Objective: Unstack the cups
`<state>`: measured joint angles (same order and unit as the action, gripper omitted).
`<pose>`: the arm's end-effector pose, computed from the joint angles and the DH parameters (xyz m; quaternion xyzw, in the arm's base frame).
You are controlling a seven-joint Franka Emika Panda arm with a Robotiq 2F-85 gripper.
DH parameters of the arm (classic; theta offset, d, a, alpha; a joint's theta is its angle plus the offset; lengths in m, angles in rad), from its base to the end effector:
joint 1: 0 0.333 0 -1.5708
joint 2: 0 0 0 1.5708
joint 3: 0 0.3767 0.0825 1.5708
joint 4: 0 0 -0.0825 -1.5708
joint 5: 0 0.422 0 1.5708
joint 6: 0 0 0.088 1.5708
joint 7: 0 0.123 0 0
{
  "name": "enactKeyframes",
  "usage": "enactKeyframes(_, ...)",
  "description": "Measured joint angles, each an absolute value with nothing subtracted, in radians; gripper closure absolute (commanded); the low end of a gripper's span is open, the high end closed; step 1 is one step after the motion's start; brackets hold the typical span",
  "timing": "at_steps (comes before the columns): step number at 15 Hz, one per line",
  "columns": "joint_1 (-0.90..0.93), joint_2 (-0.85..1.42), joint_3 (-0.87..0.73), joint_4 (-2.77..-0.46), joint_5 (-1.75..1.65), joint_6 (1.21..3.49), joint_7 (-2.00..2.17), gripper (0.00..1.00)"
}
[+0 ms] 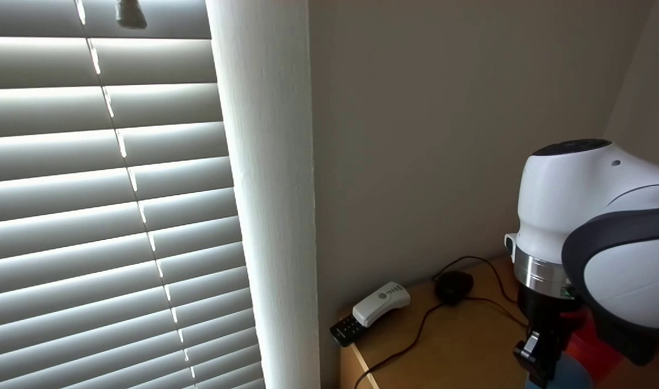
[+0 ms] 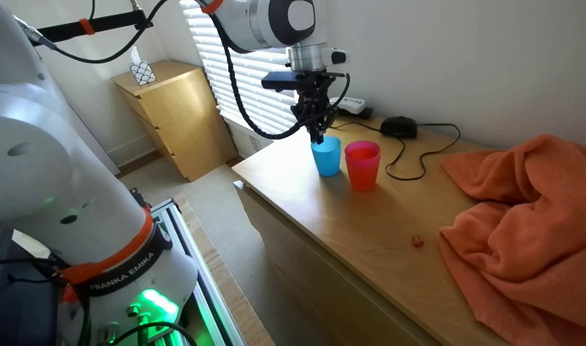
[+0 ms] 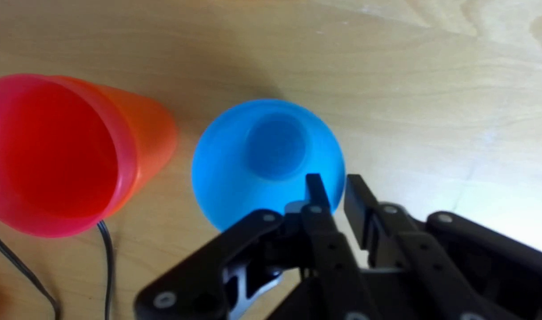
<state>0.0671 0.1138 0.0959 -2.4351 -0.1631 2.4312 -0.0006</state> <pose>0.4957 0.0798 0.2618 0.9866 0.1459 -0.0543 0.0485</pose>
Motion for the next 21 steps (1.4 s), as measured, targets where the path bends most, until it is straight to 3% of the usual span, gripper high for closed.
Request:
enactKeyframes(5,0.067,0.101,0.094,-2.427,-0.148,2.431,0.004,0.1)
enactKeyframes(7,0.066,0.064,0.093,-2.435,-0.133,2.431,0.005,0.01)
enactKeyframes(14,0.027,-0.165,0.047,-2.529,-0.128,2.424,0.069,0.0)
enactKeyframes(21,-0.048,-0.172,-0.019,-2.544,-0.115,2.423,0.088,0.0)
